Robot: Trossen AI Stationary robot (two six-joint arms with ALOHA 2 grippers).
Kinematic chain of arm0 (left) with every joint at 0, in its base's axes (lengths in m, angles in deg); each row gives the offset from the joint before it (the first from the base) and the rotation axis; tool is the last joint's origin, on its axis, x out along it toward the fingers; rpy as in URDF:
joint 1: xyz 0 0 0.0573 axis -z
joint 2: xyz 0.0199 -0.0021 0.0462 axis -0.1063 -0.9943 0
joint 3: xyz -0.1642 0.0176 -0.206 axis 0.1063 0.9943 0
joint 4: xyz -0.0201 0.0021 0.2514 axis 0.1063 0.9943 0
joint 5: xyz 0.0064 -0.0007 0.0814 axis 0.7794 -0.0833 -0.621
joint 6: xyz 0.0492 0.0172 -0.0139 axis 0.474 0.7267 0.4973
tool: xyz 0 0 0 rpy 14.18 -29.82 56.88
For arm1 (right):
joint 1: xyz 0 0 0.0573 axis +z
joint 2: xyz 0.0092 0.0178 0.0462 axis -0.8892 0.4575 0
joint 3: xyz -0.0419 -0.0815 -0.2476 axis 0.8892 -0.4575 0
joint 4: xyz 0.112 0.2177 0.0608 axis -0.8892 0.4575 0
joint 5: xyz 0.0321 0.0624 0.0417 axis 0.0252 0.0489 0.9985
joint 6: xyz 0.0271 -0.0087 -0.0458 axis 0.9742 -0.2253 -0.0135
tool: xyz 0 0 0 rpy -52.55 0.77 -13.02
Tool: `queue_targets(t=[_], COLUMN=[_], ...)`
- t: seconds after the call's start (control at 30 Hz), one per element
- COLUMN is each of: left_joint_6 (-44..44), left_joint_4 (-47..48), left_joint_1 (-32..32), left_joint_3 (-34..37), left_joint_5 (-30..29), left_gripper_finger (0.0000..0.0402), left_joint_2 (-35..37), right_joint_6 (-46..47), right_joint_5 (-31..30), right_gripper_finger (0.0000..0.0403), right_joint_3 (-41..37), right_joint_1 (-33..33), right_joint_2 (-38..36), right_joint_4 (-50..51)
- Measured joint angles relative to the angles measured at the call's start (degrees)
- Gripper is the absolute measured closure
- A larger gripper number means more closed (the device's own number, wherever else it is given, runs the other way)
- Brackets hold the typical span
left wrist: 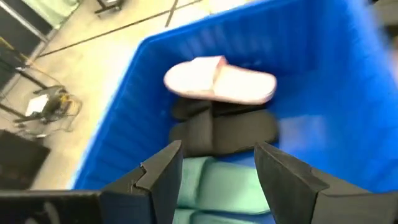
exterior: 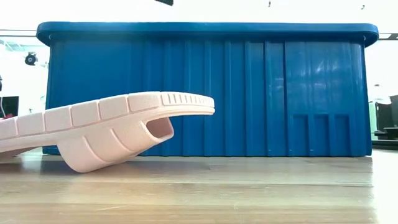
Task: Pick and place slides into bin
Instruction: Put the pink slide into the bin
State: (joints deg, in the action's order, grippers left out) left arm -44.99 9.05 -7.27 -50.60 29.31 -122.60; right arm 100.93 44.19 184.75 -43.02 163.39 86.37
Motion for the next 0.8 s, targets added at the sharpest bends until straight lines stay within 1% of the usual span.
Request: queue_targets(t=[0.2,0.37,0.47,0.6,0.7,0.8], left_joint_6=[-15.1,-24.4,-28.3,-32.6,-33.5,-37.3], left_joint_4=[0.3,-2.0,-4.3,-4.8,-4.6,-2.5], left_joint_1=[11.5,22.1,26.9,31.4,32.9,33.4], left_joint_3=[-0.9,-0.8,-1.2,-3.5,-6.8,-12.0], left_joint_5=[-1.7,-2.4,-3.1,-8.4,-9.8,-10.1], left_gripper_finger=[0.0217,0.0217,0.0217,0.0217,0.0217,0.0217], left_joint_2=[-1.2,-6.3,-11.4,-20.1,-27.0,-33.5], right_joint_6=[11.1,22.1,29.5,38.3,44.3,48.9], right_joint_5=[-4.2,-8.3,-9.9,-10.5,-10.5,-10.5], right_gripper_finger=[0.0184,0.0184,0.0184,0.0184,0.0184,0.0184], right_joint_3=[-3.2,-8.3,-12.3,-16.4,-18.0,-18.6], right_joint_1=[12.2,22.2,27.3,33.1,36.3,38.7], right_joint_2=[-0.2,0.2,0.6,2.3,4.5,7.1], right_joint_4=[0.2,0.2,-0.7,-1.8,-2.0,-2.5])
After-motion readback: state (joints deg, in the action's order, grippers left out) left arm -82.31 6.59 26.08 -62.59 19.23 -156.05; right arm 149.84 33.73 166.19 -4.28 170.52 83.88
